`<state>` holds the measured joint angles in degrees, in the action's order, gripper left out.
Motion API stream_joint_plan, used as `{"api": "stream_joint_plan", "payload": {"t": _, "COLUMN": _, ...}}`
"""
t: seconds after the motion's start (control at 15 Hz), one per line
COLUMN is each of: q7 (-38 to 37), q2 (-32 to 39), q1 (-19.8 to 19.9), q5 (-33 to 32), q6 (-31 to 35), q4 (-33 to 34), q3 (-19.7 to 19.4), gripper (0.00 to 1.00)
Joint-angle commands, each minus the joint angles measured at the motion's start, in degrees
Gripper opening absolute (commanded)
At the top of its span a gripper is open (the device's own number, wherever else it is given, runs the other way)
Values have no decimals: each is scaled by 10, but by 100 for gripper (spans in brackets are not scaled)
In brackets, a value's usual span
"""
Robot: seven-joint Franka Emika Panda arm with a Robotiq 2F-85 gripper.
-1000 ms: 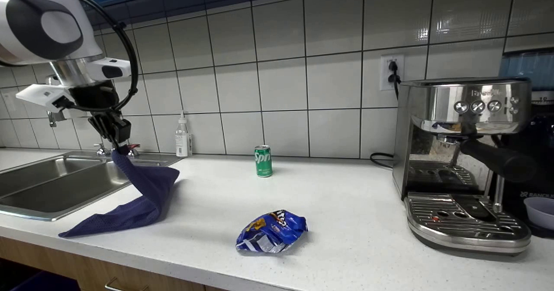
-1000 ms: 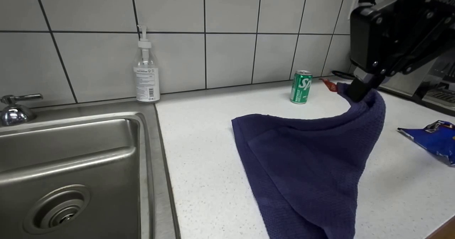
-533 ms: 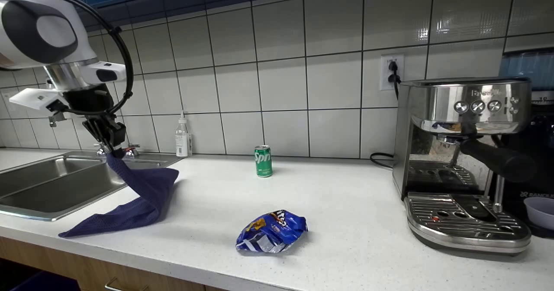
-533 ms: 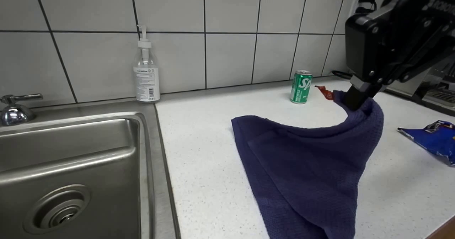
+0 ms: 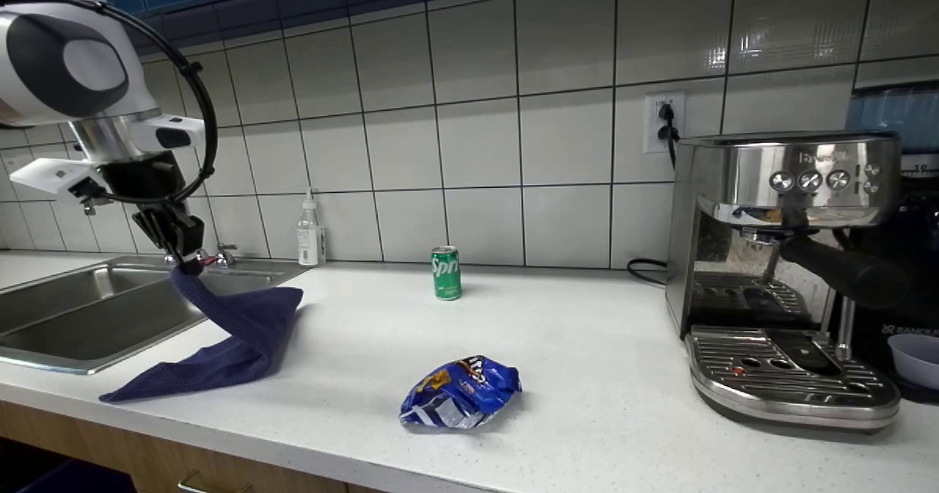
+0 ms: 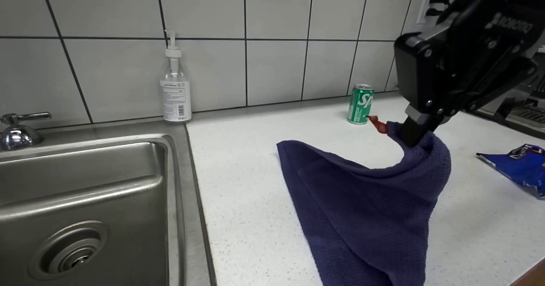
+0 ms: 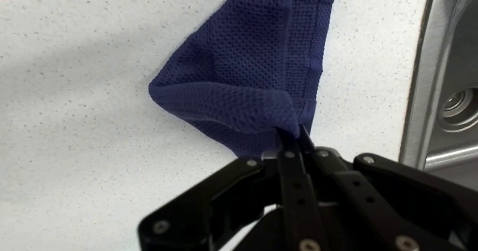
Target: Fold the towel into a triangle twice.
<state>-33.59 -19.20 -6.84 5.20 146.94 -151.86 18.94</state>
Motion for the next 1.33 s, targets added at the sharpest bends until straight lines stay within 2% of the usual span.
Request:
{"api": "stream_joint_plan", "payload": {"t": 0.0, "q7": -31, "q2": 19, "q1": -4, "q5": -7, "q6": -5, "q4": 18, "q3": 12, "gripper": 1}}
{"api": "stream_joint_plan", "payload": {"t": 1.27, "q7": -42, "q2": 38, "q1": -21, "q5": -22, "q6": -8, "q4": 10, "q3": 21, "gripper": 1}}
